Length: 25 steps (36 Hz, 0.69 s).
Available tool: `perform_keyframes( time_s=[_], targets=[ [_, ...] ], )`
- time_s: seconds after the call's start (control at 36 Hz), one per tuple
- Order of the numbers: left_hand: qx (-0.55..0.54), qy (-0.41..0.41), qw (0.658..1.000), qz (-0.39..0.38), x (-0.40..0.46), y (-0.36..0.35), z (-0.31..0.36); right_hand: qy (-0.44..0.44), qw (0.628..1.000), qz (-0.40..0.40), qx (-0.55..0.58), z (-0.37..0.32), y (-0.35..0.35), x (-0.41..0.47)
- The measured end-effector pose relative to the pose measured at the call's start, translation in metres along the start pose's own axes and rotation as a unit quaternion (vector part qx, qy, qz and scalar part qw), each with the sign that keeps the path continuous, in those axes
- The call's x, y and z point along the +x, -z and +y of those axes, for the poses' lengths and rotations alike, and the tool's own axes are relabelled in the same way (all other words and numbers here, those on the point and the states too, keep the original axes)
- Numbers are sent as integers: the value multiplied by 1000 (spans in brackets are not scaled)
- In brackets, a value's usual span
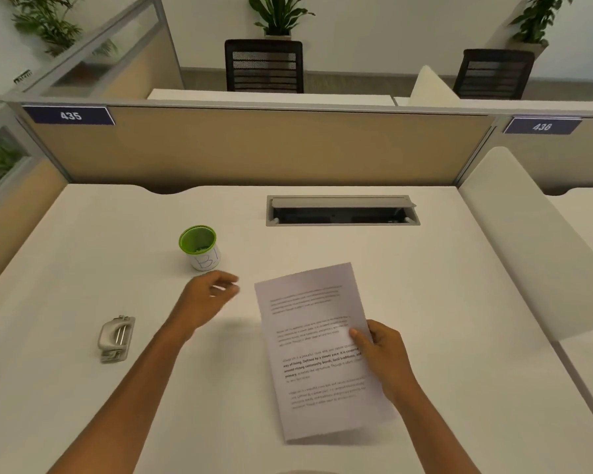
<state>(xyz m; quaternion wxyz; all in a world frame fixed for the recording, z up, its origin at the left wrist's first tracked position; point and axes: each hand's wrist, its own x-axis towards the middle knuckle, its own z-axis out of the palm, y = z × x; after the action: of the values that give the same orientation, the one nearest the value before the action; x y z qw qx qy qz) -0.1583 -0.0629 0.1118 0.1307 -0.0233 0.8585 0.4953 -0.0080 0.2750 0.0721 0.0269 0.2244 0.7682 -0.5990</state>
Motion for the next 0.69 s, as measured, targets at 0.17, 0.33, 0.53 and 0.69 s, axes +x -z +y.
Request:
perform_keyframes(
  time_s=[0.17,0.33,0.53,0.69],
  targets=[
    [113,109,969,192,-5,74,-93,-77,995,18,64,17,-14,5],
    [197,250,927,199,-15,127,-149,-130,987,43,84,28,-24,7],
    [156,248,943,160,-22,136,-161,-137,983,54,107,32,-32,7],
    [105,224,956,160,-14,137,-175,-140,983,61,104,34,-32,6]
  ],
)
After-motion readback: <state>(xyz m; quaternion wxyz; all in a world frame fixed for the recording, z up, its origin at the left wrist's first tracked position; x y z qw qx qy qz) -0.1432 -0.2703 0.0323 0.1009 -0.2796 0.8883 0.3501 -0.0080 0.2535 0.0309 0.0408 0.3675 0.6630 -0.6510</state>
